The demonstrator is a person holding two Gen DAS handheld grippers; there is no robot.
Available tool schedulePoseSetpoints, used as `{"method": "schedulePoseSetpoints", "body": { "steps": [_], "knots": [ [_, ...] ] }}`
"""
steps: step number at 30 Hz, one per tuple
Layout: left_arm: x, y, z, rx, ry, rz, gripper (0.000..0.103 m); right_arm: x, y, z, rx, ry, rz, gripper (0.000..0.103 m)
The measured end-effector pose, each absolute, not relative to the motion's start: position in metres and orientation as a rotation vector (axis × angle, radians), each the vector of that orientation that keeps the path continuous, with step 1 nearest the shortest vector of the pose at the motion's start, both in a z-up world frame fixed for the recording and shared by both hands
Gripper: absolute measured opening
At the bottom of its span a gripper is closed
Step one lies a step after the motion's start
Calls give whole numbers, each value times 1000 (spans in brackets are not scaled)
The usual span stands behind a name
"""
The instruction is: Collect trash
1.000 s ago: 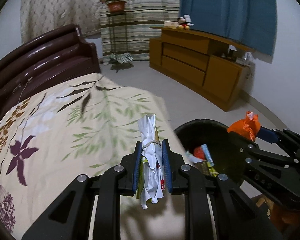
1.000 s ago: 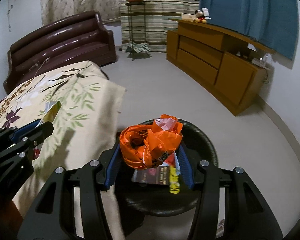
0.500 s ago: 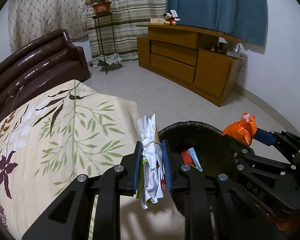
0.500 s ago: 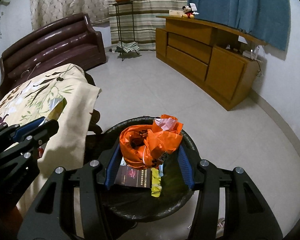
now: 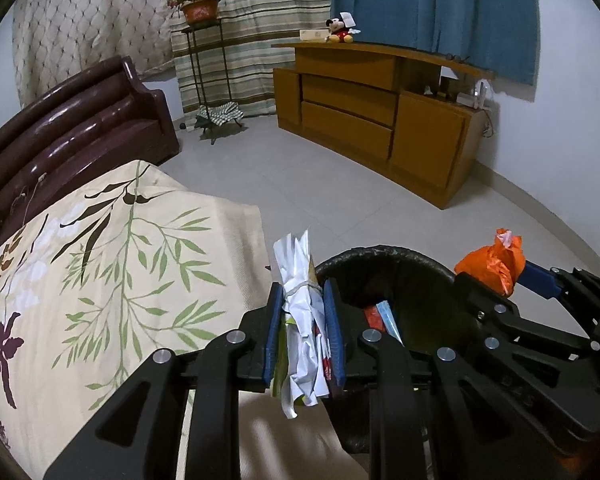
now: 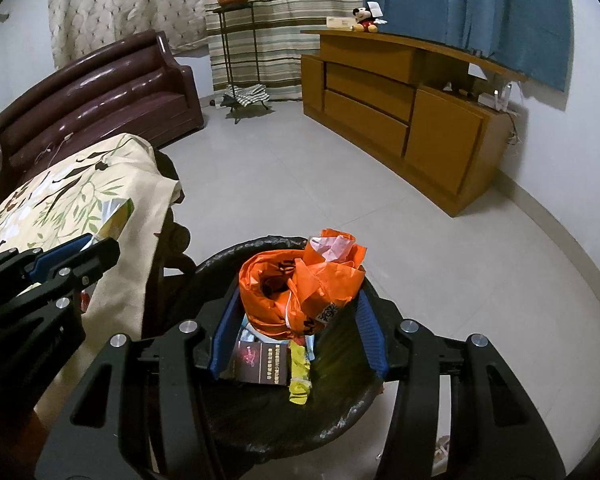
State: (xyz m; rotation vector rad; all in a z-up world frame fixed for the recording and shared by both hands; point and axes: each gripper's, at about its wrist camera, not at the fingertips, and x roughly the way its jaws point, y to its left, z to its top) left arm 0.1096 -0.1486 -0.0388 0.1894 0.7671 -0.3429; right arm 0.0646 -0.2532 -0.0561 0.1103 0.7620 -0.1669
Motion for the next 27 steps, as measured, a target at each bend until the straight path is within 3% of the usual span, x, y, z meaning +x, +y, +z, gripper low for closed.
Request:
{"method": "schedulePoseSetpoints", "body": {
  "steps": [4,7,9,27],
  "knots": [
    [112,-150,-38,195,763,-338,24,66,-255,-58,117,761,-171,52],
    [113,-150,-39,193,762,-325,39,66,-255,-59,118,762,-172,53],
    [112,-149,-38,190,755,-322,45,66,-256,-59,119,760,-173,61],
    [107,-140,-36,179,743,-316,59,62,-261,-55,152,742,-199,63]
  ]
}}
